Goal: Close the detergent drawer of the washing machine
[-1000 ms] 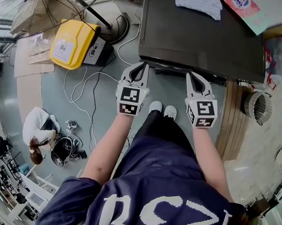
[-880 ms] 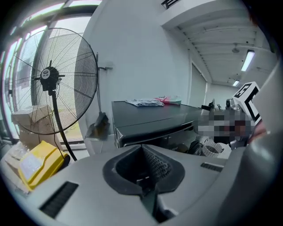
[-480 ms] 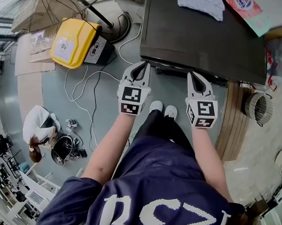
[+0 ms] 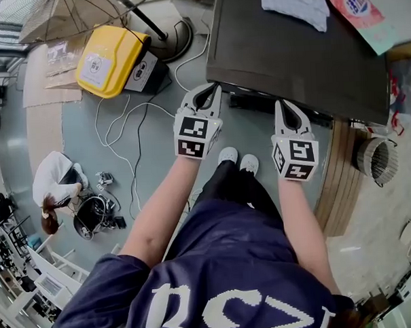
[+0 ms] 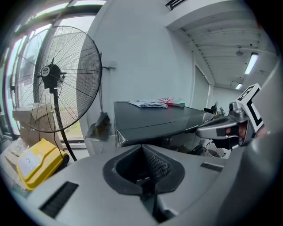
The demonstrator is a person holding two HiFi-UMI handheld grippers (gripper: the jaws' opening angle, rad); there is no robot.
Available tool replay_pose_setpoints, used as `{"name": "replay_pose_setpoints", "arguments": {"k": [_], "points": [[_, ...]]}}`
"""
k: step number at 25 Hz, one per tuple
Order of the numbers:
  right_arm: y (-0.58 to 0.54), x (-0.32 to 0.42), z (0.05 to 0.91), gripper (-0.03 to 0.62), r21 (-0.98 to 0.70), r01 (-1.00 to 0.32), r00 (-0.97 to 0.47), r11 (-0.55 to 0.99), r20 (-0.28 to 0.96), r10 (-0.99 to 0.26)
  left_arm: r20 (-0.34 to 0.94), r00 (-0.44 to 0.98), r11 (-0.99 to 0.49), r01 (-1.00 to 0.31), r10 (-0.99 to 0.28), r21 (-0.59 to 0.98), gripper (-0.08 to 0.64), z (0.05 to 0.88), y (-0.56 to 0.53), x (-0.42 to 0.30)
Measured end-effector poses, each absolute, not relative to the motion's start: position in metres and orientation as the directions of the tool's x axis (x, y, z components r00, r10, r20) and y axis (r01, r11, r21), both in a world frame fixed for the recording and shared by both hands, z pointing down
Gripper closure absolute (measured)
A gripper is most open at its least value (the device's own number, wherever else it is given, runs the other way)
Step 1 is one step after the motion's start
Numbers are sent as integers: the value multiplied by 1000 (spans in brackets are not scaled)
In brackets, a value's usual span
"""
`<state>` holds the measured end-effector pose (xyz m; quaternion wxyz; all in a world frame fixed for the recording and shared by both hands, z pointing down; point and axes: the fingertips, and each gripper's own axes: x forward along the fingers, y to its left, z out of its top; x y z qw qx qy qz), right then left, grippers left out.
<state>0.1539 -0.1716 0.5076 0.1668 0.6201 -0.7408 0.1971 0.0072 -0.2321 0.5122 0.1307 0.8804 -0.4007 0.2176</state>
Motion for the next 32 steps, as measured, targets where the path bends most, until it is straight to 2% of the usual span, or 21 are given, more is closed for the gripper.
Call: {"name": "replay_pose_setpoints", "arguments": {"k": [12,32], "points": [[-167,152,500,575,-74,-980,-199,186,464,-863,480,565,-642,-766,-672,3,540,505,-226,8],[-143,175,308,577,-24,-984,-177,176,143,-974,207,602,-623,-781,-771,-48,540,334,-210,-1]]}}
